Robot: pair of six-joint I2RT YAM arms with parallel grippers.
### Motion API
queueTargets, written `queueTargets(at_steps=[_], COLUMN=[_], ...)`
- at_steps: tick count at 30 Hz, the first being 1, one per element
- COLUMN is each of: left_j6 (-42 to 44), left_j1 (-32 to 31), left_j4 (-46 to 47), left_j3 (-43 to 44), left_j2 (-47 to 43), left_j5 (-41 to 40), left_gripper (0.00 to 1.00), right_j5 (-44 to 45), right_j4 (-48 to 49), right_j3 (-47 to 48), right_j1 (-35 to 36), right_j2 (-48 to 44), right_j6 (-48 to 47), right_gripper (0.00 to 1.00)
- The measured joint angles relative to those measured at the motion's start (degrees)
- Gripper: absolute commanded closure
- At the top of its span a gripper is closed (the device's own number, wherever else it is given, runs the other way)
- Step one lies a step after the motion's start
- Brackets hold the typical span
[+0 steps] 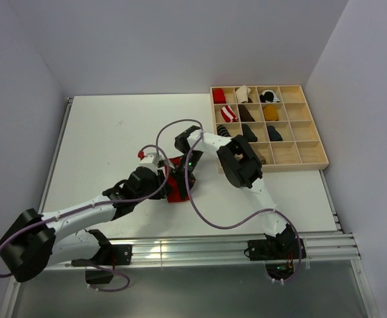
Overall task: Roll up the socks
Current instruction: Roll the sock at the center of the board.
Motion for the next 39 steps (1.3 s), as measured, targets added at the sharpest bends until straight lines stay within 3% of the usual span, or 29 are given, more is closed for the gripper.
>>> queueTargets(at_steps=[17, 28, 35, 39], left_j6=[7.54, 7.69, 6.21, 4.85], left_j1=[-2.03, -2.62, -2.89, -2.99], left_j4=[11.37, 11.04, 9.75, 8.92], left_j3=[-0.31, -1.31, -0.35, 0.76], left_j2=[10.21, 11.72, 13.84, 15.08], left_j5=[6.19, 6.75, 4.72, 4.31], left_gripper=[0.6, 0.61, 0.69, 0.81], right_j5=[-0.31, -0.42, -0.52, -0.33], right_j4=[-0.81, -0.94, -0.92, -0.76], right_j3=[1.49, 1.92, 2.21, 2.19], right_j1=[-0.09, -0.44, -0.81, -0.94], right_j2=[1.14, 1.46, 1.99, 2.01], right_j6=[2.1, 3.39, 4.74, 5.99], right_gripper=[0.82, 0.82, 0.84, 0.81])
